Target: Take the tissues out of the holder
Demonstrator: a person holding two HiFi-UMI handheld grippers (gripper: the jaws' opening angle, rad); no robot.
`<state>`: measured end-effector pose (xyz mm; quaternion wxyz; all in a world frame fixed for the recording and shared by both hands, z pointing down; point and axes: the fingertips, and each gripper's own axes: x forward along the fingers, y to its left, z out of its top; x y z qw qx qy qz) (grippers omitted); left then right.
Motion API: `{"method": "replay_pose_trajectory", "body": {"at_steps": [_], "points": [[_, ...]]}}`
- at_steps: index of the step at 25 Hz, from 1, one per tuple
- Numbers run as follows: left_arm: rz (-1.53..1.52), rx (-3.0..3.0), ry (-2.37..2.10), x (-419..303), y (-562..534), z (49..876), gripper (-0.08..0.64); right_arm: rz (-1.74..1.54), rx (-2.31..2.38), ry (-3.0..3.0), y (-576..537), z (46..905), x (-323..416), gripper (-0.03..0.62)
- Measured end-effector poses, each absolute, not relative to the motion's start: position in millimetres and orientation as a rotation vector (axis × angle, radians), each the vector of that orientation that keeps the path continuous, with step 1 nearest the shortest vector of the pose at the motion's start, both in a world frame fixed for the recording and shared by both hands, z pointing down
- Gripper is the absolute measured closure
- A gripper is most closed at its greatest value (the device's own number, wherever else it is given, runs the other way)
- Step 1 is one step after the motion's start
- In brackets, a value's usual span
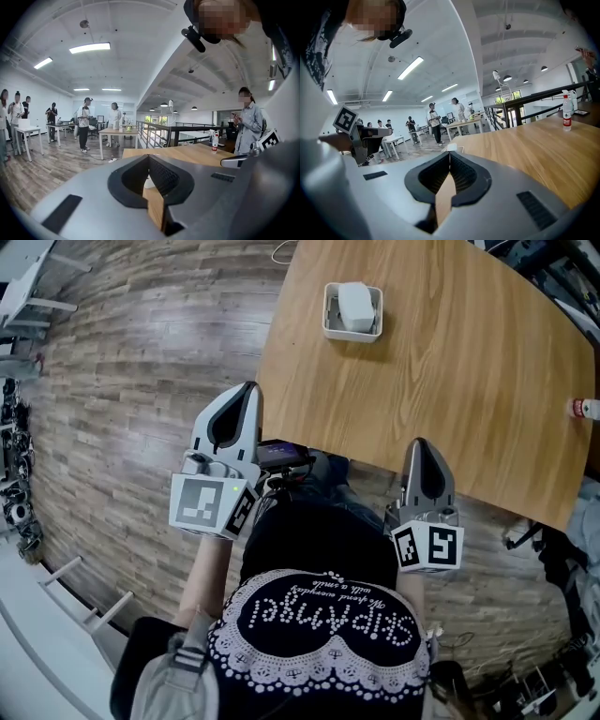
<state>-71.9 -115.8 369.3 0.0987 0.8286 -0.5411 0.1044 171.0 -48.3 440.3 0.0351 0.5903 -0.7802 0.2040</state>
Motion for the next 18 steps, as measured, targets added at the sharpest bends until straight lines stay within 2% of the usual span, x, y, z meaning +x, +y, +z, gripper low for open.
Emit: {"method": "replay_pose_trajectory", "body": {"at_steps": [9, 18], "points": [[0.288, 2.459, -1.568, -76.2, -116.9, 370.6, 0.554, 0.602, 1.797, -2.405, -54.1, 432.8, 151.0, 0.583], [0.321, 2.561, -1.42, -42.2, -116.3, 378.3, 0.554, 0.459, 1.733, -2.451, -78.3, 415.4, 120.3, 0.581]]}}
